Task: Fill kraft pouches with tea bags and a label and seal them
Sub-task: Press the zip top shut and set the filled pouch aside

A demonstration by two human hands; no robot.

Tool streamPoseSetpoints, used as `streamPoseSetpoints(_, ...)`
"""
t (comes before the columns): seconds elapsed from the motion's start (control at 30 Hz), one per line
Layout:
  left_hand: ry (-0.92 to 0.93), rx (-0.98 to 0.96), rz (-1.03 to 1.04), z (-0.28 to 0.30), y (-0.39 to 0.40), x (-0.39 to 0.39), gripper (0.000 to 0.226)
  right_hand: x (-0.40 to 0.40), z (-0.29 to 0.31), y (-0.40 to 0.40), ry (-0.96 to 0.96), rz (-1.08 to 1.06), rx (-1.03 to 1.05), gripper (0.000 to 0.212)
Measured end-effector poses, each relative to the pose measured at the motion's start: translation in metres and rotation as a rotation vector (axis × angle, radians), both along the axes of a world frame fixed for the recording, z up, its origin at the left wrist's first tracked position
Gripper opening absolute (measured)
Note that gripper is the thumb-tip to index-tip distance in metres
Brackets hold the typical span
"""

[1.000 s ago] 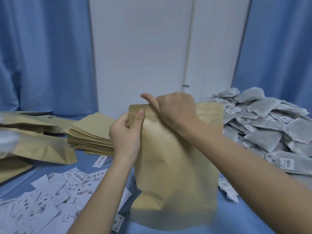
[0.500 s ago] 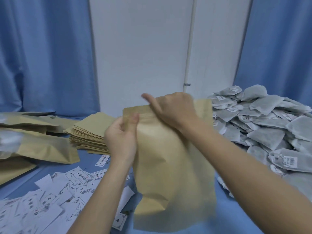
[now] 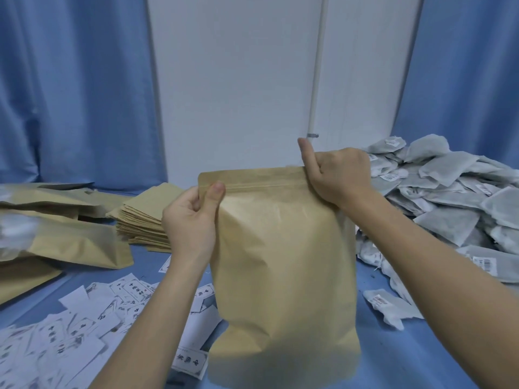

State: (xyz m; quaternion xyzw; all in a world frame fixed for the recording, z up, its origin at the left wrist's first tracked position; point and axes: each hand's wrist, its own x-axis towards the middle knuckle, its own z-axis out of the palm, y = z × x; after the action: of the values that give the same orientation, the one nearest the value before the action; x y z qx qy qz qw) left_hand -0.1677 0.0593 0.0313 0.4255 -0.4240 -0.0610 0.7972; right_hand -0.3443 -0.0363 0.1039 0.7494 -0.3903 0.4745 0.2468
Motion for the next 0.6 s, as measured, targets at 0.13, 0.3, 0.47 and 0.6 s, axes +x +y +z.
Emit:
streamPoseSetpoints(0.13, 0.046, 0.031, -0.124, 0.000, 0.001, 0.004, 0.028, 0.005, -0.004, -0.003, -0.094, 0.006, -0.058, 0.059)
streamPoseSetpoints(0.3, -0.049, 0.463, -0.576, -0.018, 0.008, 0.017, 0.043, 0.011, 0.005, -0.007, -0.145, -0.131, 0.066, 0.063)
streamPoseSetpoints(0.47, 0.160, 0.380, -0.495, -0.019, -0.001, 0.027, 0.049, -0.005, -0.014, -0.007, -0.486, 0.434, 0.586, 0.048)
streamPoseSetpoints(0.6, 0.356, 0.341, -0.515, -0.014, -0.002, 0.041, 0.067, -0.039, -0.069, -0.005, -0.412, 0.786, 1.358, 0.060)
